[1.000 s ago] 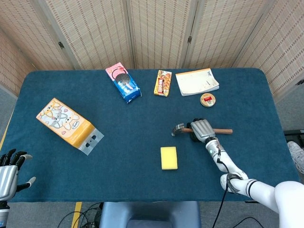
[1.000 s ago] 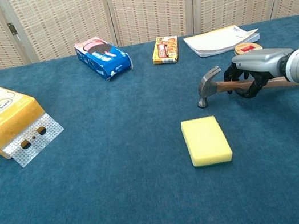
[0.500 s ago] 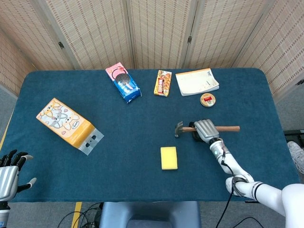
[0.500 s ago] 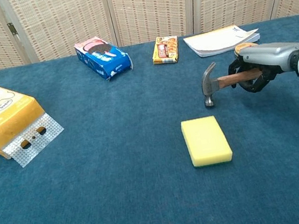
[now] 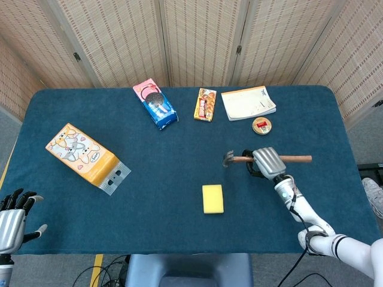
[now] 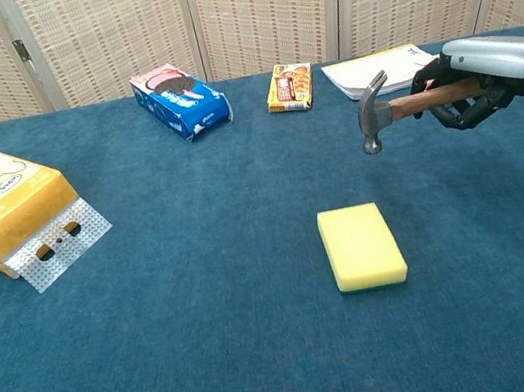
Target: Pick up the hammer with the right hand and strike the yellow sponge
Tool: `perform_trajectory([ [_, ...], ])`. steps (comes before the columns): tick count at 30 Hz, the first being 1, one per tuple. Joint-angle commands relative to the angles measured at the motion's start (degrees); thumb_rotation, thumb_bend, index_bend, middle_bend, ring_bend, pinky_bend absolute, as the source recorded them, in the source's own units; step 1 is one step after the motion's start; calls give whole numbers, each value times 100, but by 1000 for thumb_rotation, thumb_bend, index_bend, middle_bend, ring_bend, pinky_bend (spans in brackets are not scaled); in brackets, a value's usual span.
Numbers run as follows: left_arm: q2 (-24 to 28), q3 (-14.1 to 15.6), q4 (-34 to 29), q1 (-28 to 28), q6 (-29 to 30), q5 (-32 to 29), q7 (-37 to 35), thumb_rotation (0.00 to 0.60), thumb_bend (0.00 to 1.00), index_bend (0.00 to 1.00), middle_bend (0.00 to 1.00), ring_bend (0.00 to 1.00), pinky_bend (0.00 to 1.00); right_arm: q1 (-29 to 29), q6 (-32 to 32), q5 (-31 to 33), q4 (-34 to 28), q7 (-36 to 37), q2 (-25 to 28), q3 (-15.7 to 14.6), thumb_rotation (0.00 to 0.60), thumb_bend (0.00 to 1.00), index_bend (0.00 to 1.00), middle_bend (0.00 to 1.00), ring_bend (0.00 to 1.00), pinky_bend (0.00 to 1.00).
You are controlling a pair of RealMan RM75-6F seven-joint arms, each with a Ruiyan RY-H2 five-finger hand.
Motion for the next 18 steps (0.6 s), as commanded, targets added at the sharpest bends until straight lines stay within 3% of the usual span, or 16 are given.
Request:
perform_trajectory([
  [1, -4, -2, -10, -15, -22, -6, 24, 600, 182, 342, 285, 148, 197, -58, 142, -138, -29, 123, 63, -45, 600, 892, 753, 806, 686, 827],
  [9, -6, -21, -28, -51, -69, -37, 71, 600, 182, 343, 285, 148, 197, -97, 311, -410, -377, 327, 309, -143, 600, 882, 753, 820, 728, 859],
  [18, 7, -16, -114, -35, 3, 20, 130, 600, 181, 344, 285, 148, 197, -132, 499, -997, -1357, 408, 785, -475, 600, 859, 754, 821, 728, 860],
])
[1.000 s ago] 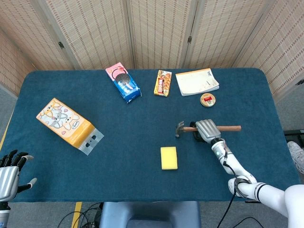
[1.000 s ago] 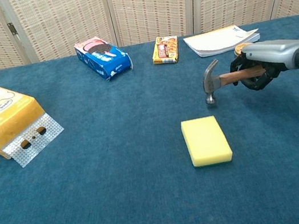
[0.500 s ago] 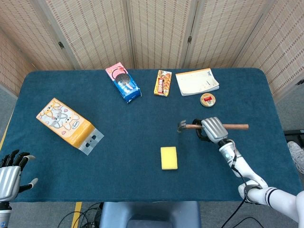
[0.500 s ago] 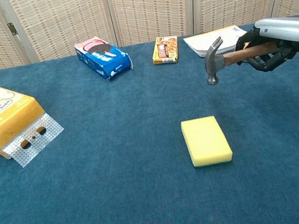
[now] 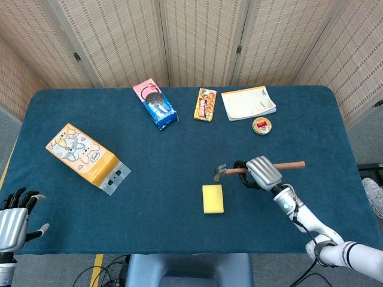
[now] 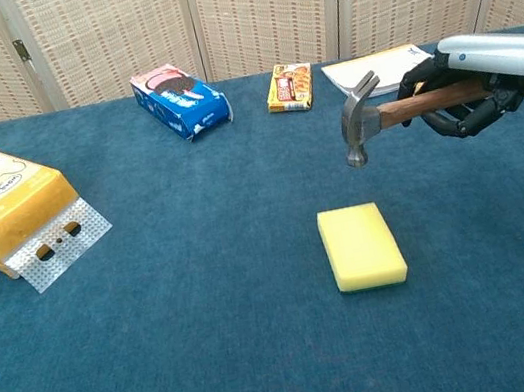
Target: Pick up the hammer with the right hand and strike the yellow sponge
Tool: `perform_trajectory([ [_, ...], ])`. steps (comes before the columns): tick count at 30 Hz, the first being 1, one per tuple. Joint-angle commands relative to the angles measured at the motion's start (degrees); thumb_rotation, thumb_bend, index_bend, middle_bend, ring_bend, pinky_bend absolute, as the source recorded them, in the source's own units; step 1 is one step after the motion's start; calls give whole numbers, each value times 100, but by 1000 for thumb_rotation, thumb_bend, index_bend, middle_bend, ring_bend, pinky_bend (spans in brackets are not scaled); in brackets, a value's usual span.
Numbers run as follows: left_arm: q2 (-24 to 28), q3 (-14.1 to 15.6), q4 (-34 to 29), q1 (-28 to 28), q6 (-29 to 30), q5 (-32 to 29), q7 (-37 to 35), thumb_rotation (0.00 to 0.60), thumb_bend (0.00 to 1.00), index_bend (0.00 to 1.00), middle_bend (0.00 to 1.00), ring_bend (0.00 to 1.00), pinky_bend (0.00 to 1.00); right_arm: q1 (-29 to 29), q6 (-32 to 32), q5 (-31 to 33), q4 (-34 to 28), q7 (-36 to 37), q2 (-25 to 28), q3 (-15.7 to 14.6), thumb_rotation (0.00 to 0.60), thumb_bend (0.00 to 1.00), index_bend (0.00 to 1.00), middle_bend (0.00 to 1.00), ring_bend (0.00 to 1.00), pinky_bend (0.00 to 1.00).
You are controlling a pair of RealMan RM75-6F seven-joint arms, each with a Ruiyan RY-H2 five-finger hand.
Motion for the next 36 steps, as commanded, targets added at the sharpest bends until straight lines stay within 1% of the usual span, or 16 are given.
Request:
perform_trajectory([
  [1, 21, -1, -25, 14, 38, 25, 2, 600, 181, 343, 285, 148, 197, -31, 125, -261, -399, 22, 265, -161, 600, 854, 754, 821, 728, 860],
  [5, 35, -3, -50, 28, 69, 31, 14, 600, 181, 343, 285, 148, 197, -103, 373, -470, -807, 23, 618, -219, 600, 841, 754, 823, 728, 865],
  [10, -1, 16, -50, 31, 75, 73, 8, 600, 182, 344, 285, 148, 197, -175, 466, -586, -956, -257, 763, -307, 600, 842, 753, 830, 734, 873],
  [13, -17, 29, -22, 34, 61, 72, -5, 600, 182, 343, 285, 148, 197, -193, 386, -571, -828, -575, 669, -361, 600, 842, 754, 829, 734, 873],
  [16, -14, 30, 1, 49, 78, 72, -45, 600, 182, 343, 285, 148, 197, -192, 318, -488, -652, -791, 477, -340, 600, 842, 753, 827, 734, 873],
  [25, 13, 42, 19, 97, 120, 57, -87, 600, 182, 344, 285, 148, 197, -72, -116, -447, -43, -869, -87, -485, 600, 842, 754, 827, 734, 873],
  [29, 5, 54, 27, 111, 122, 56, -95, 600, 182, 344, 285, 148, 197, -53, -258, -428, 184, -901, -253, -557, 600, 842, 754, 827, 734, 873],
  [32, 16, 51, 27, 119, 138, 66, -98, 600, 182, 343, 285, 148, 197, -67, -171, -459, 185, -840, -270, -552, 600, 842, 754, 827, 734, 873],
  [36, 42, 36, 6, 118, 157, 79, -91, 600, 182, 343, 285, 148, 197, -116, 198, -508, -26, -561, -156, -417, 600, 841, 754, 828, 734, 873],
])
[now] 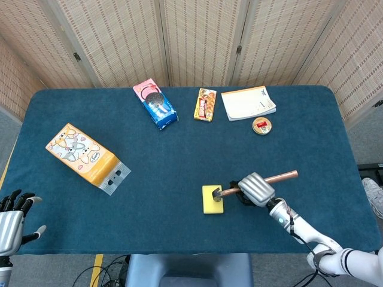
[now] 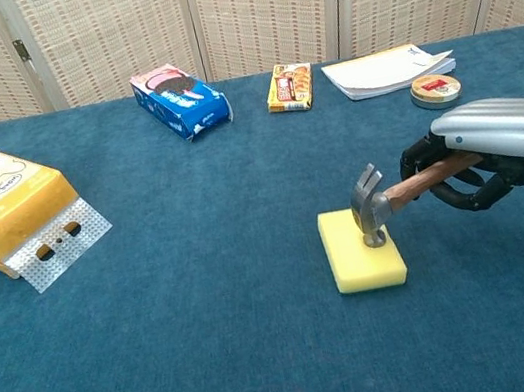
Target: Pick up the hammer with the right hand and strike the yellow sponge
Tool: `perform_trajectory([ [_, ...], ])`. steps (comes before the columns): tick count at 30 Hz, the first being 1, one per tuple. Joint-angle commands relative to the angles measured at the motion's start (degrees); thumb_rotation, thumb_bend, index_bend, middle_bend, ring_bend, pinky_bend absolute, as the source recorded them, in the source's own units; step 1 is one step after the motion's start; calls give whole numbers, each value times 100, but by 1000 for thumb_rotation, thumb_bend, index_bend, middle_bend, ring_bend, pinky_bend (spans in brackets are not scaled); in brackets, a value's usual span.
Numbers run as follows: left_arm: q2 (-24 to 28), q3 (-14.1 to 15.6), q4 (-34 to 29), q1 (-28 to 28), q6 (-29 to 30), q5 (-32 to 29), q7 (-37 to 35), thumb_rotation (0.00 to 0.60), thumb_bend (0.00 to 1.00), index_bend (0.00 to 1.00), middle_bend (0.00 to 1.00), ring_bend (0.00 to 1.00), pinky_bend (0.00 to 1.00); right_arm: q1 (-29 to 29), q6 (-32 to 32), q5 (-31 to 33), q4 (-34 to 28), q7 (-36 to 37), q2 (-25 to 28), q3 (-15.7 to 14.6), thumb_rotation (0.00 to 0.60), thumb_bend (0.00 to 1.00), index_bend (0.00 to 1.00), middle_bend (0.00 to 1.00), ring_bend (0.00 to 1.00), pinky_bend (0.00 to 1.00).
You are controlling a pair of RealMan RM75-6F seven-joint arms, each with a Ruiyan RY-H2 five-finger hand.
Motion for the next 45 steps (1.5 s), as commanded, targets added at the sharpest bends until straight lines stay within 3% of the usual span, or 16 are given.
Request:
perform_trajectory([
  [1, 6, -8, -15, -3, 8, 13, 3, 600, 182, 343, 285, 148, 197, -43, 346, -62, -229, 281, 132, 138, 600, 841, 754, 828, 734, 873],
  [7, -8, -5, -33, -3, 8, 31, 18, 600, 182, 344, 285, 148, 197, -78, 573, -194, -288, 318, 145, 136, 600, 839, 754, 828, 734, 873],
  [21, 4, 13, 13, 32, 1, -1, -19, 600, 182, 344, 285, 148, 197, -16, -81, 45, 413, 99, -329, -59, 600, 824, 754, 824, 734, 873],
  [29, 35, -10, -20, 31, 37, 37, -26, 600, 182, 344, 285, 148, 197, -52, 409, 225, 176, 590, -112, 363, 600, 814, 754, 822, 734, 873],
  [35, 30, -6, -80, 13, 23, 75, 36, 600, 182, 343, 285, 148, 197, 198, -51, 707, 343, 1024, -290, 727, 600, 717, 739, 750, 703, 863],
  [37, 36, -7, -118, 19, 40, 83, 63, 600, 181, 343, 285, 148, 197, 314, -246, 822, 527, 1075, -432, 805, 600, 653, 670, 693, 645, 804],
  [39, 51, -5, -151, 26, 51, 83, 97, 600, 182, 343, 285, 148, 197, 437, -552, 973, 692, 1116, -540, 849, 600, 564, 531, 607, 555, 693],
  [41, 67, -3, -176, 34, 60, 79, 127, 600, 182, 343, 285, 148, 197, 524, -770, 1101, 802, 1160, -621, 896, 600, 405, 346, 470, 410, 542],
  [45, 95, -1, -216, 51, 73, 57, 168, 600, 181, 344, 285, 148, 197, 632, -1038, 1264, 898, 1358, -695, 978, 600, 133, 69, 215, 163, 282],
])
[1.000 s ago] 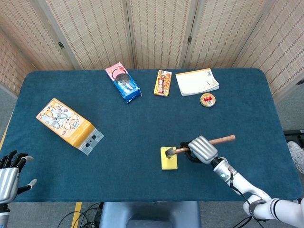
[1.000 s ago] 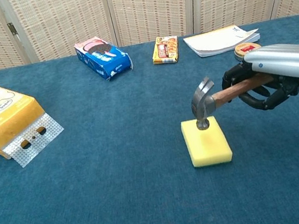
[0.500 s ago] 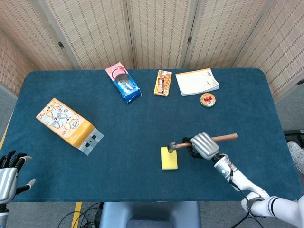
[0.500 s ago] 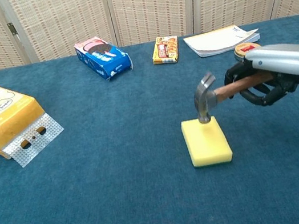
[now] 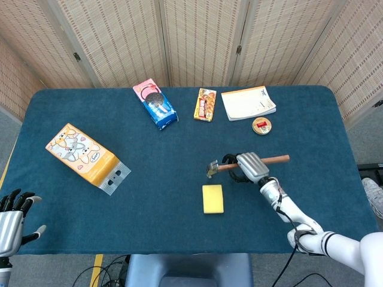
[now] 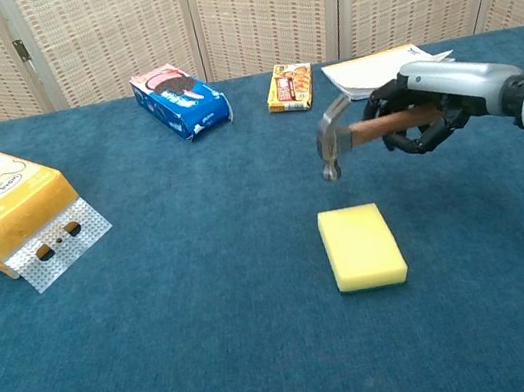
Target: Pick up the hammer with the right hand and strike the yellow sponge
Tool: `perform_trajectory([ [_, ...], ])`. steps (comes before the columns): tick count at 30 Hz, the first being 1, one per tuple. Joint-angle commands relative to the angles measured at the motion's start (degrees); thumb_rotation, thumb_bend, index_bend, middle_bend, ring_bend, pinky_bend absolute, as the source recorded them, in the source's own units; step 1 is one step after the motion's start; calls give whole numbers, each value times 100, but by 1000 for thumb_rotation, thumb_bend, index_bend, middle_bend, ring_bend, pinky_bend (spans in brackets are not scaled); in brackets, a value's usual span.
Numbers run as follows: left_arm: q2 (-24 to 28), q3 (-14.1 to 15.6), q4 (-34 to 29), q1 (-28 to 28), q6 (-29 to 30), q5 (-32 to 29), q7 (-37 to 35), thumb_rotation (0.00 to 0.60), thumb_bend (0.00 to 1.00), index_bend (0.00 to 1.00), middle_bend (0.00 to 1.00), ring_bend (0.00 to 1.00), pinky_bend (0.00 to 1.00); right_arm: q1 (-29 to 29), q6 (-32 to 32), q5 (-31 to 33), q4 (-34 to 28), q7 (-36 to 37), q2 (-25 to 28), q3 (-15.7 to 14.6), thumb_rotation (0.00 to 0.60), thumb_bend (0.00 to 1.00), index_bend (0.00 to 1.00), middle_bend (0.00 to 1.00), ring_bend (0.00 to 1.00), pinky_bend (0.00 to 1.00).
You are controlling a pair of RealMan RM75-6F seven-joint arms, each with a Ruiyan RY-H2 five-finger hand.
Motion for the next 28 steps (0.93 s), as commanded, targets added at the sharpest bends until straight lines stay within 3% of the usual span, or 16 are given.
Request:
perform_trajectory([
  [1, 15, -1, -11, 5, 2, -11, 17, 600, 182, 344, 285, 148, 197, 101, -140, 93, 94, 208, -45, 85, 600, 81, 25, 151, 111, 232],
  [4, 26, -16, -13, 1, 2, -28, 15, 600, 182, 343, 285, 149, 197, 55, -21, 62, 83, 274, 53, 99, 600, 15, 0, 63, 48, 177],
  [8, -5, -36, 18, -25, -30, -40, -19, 600, 182, 343, 285, 148, 197, -139, 304, -39, -140, 234, 401, 46, 600, 14, 0, 60, 45, 175],
  [17, -162, -102, 173, -116, -136, -100, -128, 600, 182, 343, 285, 148, 197, -1132, 1525, -235, -1201, -707, 1661, -358, 600, 241, 6, 231, 93, 177],
  [22, -290, -161, 252, -163, -115, -85, -158, 600, 182, 343, 285, 148, 197, -1712, 2141, -295, -1842, -1211, 2262, -599, 600, 252, 71, 267, 125, 178],
  [28, -512, -190, 333, -182, -12, 21, -176, 600, 182, 343, 285, 148, 197, -2321, 2961, -525, -2232, -1405, 2479, -785, 600, 252, 104, 292, 155, 196],
])
